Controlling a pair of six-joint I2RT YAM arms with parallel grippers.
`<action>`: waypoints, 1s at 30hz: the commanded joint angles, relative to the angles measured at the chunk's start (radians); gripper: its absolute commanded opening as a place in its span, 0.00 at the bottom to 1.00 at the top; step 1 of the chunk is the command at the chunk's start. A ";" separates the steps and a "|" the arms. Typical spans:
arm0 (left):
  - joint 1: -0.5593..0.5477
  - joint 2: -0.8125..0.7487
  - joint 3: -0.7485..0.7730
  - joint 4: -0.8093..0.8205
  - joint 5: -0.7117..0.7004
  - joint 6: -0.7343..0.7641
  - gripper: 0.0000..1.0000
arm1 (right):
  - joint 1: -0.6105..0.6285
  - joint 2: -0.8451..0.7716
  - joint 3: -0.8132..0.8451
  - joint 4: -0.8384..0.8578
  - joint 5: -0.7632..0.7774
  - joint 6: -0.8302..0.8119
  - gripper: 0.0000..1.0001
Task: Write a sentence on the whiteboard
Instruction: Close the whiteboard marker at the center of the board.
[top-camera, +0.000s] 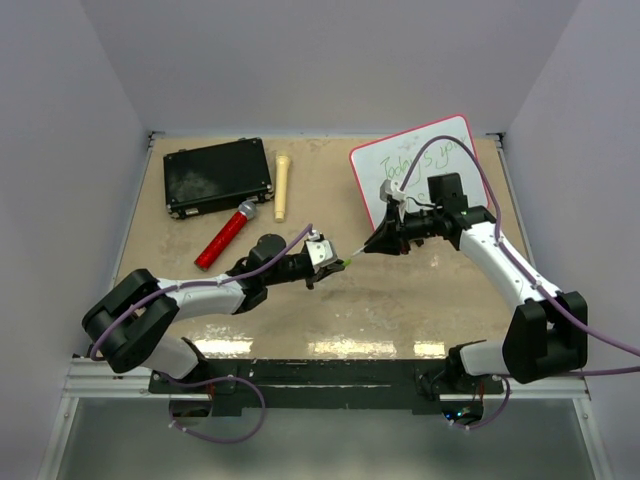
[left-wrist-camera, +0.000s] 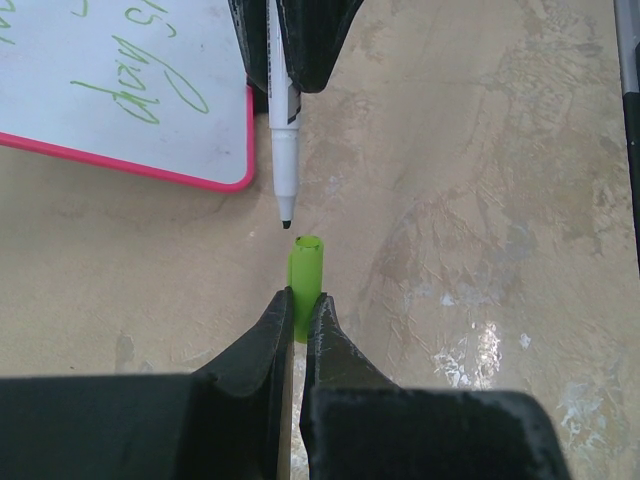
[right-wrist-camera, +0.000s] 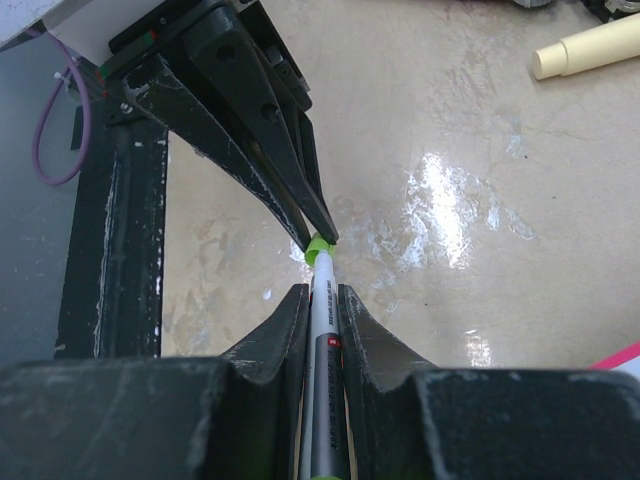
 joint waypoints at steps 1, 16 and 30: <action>-0.006 0.002 0.037 0.046 0.013 0.003 0.00 | 0.015 0.006 -0.004 0.033 0.019 0.009 0.00; -0.006 0.011 0.045 0.036 0.001 -0.014 0.00 | 0.027 0.006 -0.006 0.036 0.051 0.015 0.00; -0.004 0.029 0.060 0.005 -0.007 -0.020 0.00 | 0.026 -0.032 0.002 0.026 0.070 0.003 0.00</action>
